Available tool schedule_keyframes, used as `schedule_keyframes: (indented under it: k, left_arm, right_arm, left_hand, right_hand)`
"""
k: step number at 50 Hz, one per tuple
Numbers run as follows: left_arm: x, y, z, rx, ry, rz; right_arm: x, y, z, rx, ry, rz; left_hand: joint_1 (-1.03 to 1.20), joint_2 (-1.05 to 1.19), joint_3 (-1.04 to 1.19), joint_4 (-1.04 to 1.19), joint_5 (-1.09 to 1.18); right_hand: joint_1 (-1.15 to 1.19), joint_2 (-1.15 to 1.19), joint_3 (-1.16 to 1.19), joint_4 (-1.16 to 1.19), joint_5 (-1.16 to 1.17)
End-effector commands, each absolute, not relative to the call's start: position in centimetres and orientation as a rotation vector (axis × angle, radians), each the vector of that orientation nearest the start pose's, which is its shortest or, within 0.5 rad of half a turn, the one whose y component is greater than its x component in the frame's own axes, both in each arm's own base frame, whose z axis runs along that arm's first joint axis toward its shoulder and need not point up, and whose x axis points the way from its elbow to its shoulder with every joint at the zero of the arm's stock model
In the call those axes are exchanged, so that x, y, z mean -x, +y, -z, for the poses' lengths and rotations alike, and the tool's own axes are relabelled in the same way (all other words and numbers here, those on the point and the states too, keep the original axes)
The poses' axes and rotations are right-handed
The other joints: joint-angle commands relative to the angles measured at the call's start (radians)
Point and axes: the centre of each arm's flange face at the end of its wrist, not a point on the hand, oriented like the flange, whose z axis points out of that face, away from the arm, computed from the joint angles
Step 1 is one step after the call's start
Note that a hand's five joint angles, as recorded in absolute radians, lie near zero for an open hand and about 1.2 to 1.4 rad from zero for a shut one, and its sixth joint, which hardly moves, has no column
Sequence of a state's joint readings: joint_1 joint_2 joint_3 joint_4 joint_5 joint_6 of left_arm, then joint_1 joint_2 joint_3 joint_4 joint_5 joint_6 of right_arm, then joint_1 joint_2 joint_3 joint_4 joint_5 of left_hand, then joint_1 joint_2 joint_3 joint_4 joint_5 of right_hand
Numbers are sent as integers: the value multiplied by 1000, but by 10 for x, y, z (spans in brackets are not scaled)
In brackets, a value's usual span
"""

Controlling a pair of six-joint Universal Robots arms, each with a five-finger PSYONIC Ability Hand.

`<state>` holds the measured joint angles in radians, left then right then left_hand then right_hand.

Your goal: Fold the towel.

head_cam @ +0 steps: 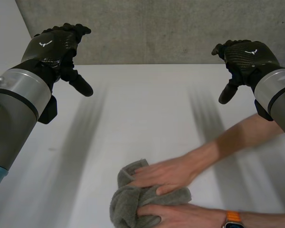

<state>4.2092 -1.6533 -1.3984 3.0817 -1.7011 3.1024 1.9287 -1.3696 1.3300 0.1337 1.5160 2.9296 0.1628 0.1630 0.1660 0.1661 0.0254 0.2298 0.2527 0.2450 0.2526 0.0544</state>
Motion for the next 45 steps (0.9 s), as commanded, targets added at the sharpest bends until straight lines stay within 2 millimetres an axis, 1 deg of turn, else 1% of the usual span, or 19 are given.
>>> schedule_keyframes:
  k: [1,17,21,23,25,26,27,28,31,32,33,34,35,37,38,40,42,43,45]
  left_arm:
    - [262,-228,-331,-399,2391,2441]
    - [264,-227,-329,-421,2393,2435]
    - [269,-227,-323,-495,2422,2412]
    - [272,-227,-319,-547,2422,2394]
    - [277,-228,-310,-697,2384,2335]
    - [277,-228,-310,-698,2384,2335]
    - [281,-228,-300,-800,2356,2278]
    - [281,-228,-300,-801,2356,2278]
    - [294,-209,-278,-1027,2312,2167]
    - [294,-209,-278,-1027,2312,2166]
    - [294,-203,-269,-1064,2326,2124]
    - [291,-200,-258,-1075,2356,2078]
    - [291,-200,-258,-1075,2356,2078]
    - [285,-194,-236,-1090,2404,1999]
    - [285,-194,-236,-1090,2404,1999]
    - [280,-189,-219,-1095,2430,1952]
    - [278,-186,-212,-1096,2435,1943]
    - [276,-184,-206,-1097,2437,1939]
    - [275,-184,-202,-1088,2427,1955]
  right_arm:
    - [-250,-275,-303,687,2121,2004]
    - [-259,-269,-302,771,2053,1934]
    - [-263,-266,-300,813,2029,1887]
    - [-268,-260,-288,898,2037,1750]
    - [-270,-257,-283,950,2045,1683]
    - [-270,-254,-277,1003,2054,1622]
    - [-271,-249,-271,1069,2056,1565]
    - [-271,-249,-271,1069,2056,1565]
    - [-272,-235,-252,1233,2052,1419]
    - [-272,-234,-251,1233,2052,1418]
    - [-271,-229,-242,1270,2054,1357]
    - [-271,-228,-242,1271,2054,1356]
    - [-270,-222,-232,1296,2052,1300]
    - [-268,-209,-212,1317,2061,1191]
    - [-268,-209,-212,1317,2061,1191]
    - [-267,-205,-204,1318,2069,1150]
    - [-267,-196,-189,1320,2080,1076]
    - [-267,-195,-189,1321,2080,1075]
    - [-266,-193,-177,1317,2080,1076]
  left_hand:
    - [12,12,9,8,-25]
    - [12,12,9,8,-25]
    - [12,12,9,8,-25]
    - [12,12,9,8,-25]
    - [12,12,9,8,-25]
    - [12,12,9,8,-25]
    - [12,12,9,8,-25]
    - [12,12,9,8,-25]
    - [12,12,9,8,-25]
    - [12,12,9,8,-25]
    - [12,12,9,8,-25]
    - [12,12,9,8,-25]
    - [12,12,9,8,-25]
    - [12,12,9,8,-25]
    - [12,12,9,8,-25]
    - [12,12,9,8,-25]
    - [12,12,9,8,-25]
    - [12,12,9,8,-25]
    - [12,12,9,8,-25]
  right_hand:
    - [-55,-78,-71,-78,-54]
    - [-55,-78,-71,-78,-54]
    - [-55,-78,-71,-78,-54]
    - [-55,-78,-71,-78,-54]
    - [-55,-78,-71,-78,-54]
    - [-55,-78,-71,-78,-54]
    - [-55,-78,-71,-78,-54]
    - [-55,-78,-71,-78,-54]
    - [-55,-78,-71,-78,-54]
    - [-55,-78,-71,-78,-54]
    - [-55,-78,-71,-78,-54]
    - [-55,-78,-71,-78,-54]
    - [-55,-78,-71,-78,-54]
    - [-55,-78,-71,-78,-54]
    - [-55,-78,-71,-78,-54]
    - [-55,-78,-71,-78,-54]
    - [-55,-78,-71,-78,-54]
    - [-55,-78,-71,-78,-54]
    - [-40,-63,-56,-63,-39]
